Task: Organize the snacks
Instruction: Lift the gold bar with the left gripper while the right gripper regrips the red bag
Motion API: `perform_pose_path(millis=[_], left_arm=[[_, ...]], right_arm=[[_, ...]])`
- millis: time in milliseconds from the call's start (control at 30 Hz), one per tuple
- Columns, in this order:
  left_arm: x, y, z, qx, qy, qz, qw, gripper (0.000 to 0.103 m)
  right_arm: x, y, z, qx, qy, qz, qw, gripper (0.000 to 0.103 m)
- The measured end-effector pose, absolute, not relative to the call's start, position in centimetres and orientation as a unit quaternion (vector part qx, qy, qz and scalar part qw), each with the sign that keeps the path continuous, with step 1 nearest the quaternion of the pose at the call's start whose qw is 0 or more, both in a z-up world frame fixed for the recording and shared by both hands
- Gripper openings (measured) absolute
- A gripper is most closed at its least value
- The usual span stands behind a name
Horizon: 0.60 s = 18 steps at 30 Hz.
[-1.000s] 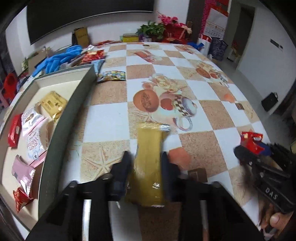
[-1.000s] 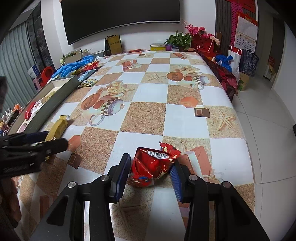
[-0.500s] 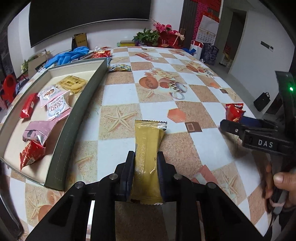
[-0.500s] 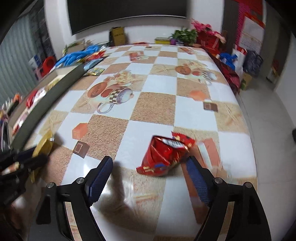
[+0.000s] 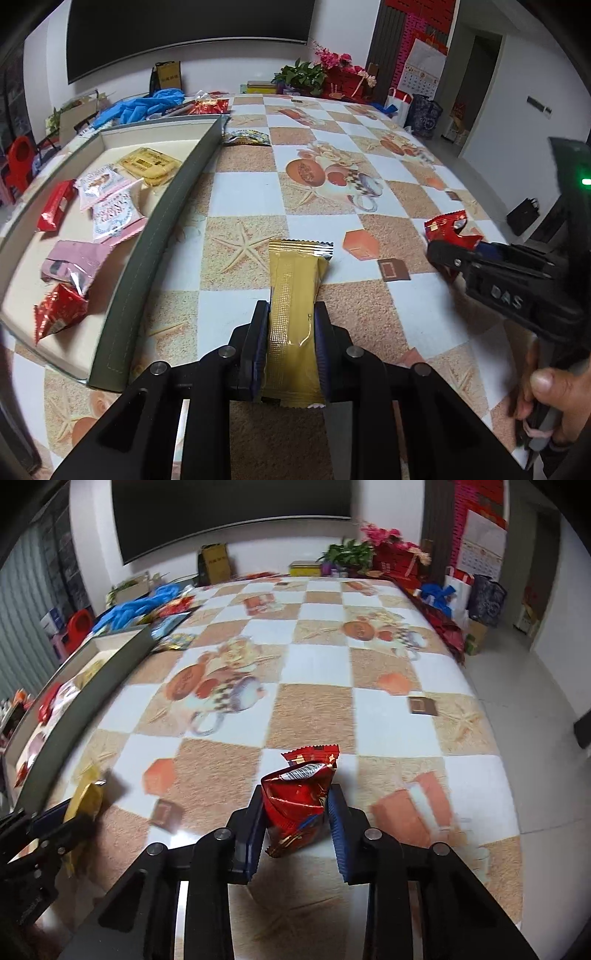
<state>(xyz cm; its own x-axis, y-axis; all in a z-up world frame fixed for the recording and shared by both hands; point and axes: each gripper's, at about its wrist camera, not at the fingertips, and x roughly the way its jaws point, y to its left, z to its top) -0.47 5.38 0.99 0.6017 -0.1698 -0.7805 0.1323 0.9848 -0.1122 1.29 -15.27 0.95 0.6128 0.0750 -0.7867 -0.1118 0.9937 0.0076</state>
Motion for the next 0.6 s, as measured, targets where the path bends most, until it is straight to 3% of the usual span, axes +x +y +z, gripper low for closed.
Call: perform_pose_path(millis=[600], left_arm=[[-0.6,6.1,2.2,-0.011,0.441,-0.051,0.896,0.025]], right_arm=[[-1.8,-11.3,3.1,-0.034,0.42,0.105,0.901,0.033]])
